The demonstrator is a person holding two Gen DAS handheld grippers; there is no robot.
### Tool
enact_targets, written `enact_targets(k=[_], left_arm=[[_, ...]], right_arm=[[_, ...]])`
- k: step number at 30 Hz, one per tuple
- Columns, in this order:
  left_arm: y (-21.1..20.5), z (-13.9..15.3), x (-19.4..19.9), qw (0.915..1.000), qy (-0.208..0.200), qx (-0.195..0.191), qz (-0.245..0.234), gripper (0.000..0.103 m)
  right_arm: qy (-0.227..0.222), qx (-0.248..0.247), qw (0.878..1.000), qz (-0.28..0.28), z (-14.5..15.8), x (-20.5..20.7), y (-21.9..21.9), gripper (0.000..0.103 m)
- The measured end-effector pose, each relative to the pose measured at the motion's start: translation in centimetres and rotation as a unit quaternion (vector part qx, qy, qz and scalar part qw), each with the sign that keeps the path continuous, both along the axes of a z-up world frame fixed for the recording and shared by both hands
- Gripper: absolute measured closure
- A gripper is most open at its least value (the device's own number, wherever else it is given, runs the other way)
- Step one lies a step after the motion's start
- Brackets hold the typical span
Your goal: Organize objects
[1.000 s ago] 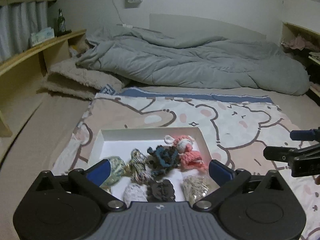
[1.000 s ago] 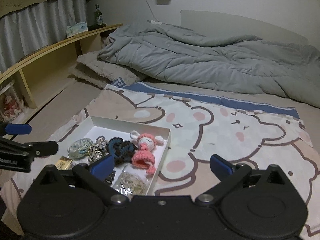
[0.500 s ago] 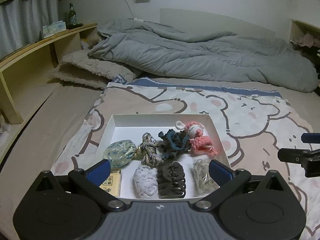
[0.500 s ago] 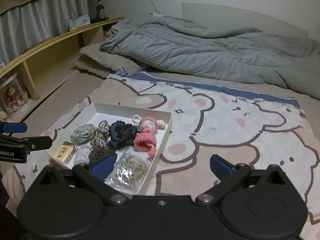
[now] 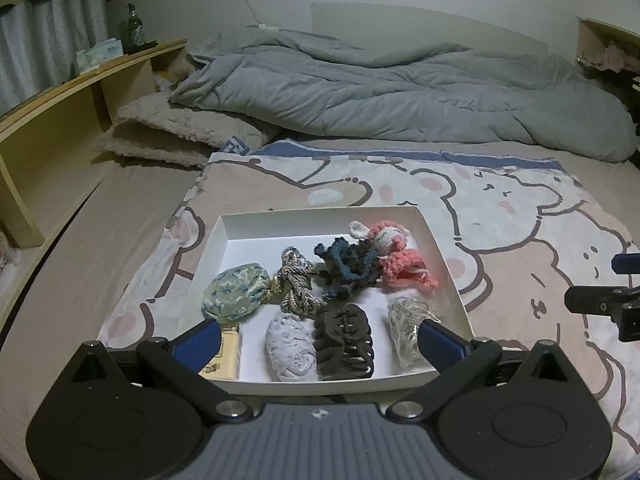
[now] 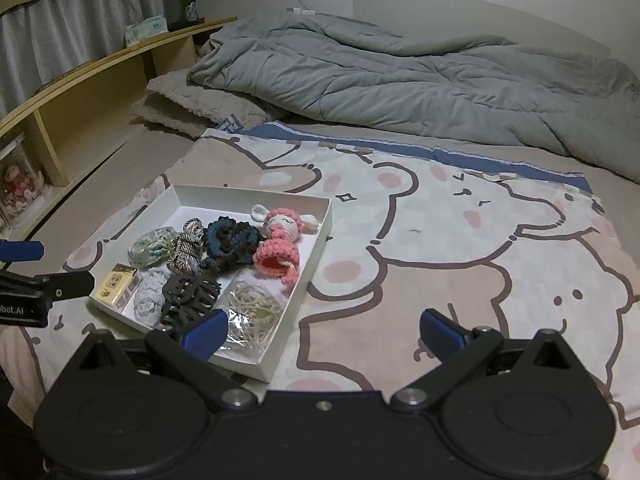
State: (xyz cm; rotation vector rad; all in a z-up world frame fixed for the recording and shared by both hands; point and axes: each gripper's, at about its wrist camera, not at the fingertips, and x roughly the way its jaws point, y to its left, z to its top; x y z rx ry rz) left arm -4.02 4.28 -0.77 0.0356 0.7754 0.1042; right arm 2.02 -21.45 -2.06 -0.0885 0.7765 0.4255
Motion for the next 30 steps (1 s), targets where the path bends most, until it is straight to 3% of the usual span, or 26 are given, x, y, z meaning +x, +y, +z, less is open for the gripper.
enact_targets(k=[30], left_arm=[[-0.06, -0.01, 0.06, 0.9999, 0.004, -0.014, -0.003, 0.000]], right_arm=[[0.005, -0.003, 1.000, -0.005, 0.09, 0.22, -0.09, 0.000]])
